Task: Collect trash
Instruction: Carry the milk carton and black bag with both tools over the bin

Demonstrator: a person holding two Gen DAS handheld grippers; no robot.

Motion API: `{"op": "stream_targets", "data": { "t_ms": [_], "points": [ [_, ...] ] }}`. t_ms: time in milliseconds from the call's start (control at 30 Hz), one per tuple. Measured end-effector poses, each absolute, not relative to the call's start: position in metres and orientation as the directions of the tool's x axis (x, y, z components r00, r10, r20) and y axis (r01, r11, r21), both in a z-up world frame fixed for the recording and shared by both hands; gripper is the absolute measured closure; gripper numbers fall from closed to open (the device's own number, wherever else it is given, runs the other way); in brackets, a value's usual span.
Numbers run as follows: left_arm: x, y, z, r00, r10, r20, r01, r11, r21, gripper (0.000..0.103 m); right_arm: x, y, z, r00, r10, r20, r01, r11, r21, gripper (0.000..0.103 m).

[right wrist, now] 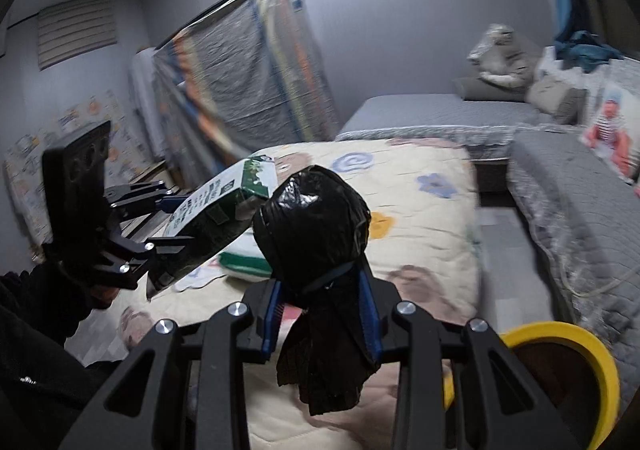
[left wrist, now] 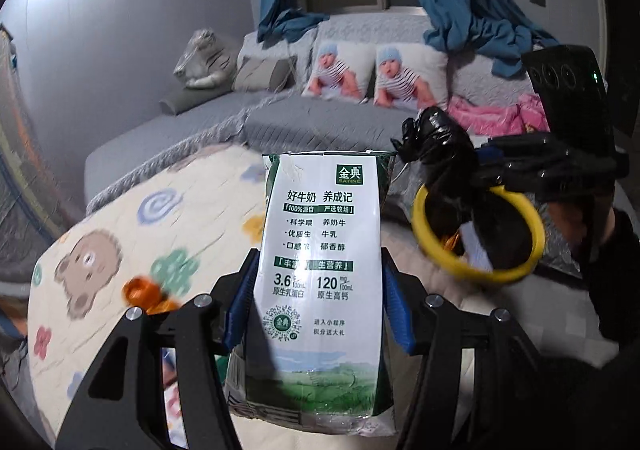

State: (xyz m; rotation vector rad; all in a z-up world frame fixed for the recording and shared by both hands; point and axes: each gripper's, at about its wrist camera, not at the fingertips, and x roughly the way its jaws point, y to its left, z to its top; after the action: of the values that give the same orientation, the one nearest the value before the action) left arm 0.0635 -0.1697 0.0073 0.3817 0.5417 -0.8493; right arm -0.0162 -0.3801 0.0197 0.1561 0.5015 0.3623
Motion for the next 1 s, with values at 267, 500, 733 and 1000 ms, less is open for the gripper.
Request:
{"op": "stream_targets", "data": {
  "t_ms": [267,500,733,1000],
  "points": [
    [0.056,-0.247,0.016,0.534,-0.64,-0.552,0.804,0.587,0.097,0.049,-0.05,-0.447,0.02,0.905,0.13,-0.405,-0.027,0.968,0.249,0.072],
    [0.043,-0.31,0.017,0.512,-0.675,-0.53,0.823,0.564,0.077,0.048,-0.077,-0.493,-0.006,0.9,-0.059,-0.432,0.189,0.946,0.265,0.072],
    [0.036,-0.354,0.0,0.485,-0.683,-0.546,0.836,0.545,0.061,0.048,-0.094,-0.518,-0.036,0.866,-0.157,-0.476,0.31,0.914,0.262,0.072],
    [0.032,-0.391,-0.022,0.467,-0.667,-0.581,0.843,0.533,0.066,0.048,-0.095,-0.53,-0.066,0.82,-0.196,-0.537,0.382,0.887,0.259,0.071]
  ]
}}
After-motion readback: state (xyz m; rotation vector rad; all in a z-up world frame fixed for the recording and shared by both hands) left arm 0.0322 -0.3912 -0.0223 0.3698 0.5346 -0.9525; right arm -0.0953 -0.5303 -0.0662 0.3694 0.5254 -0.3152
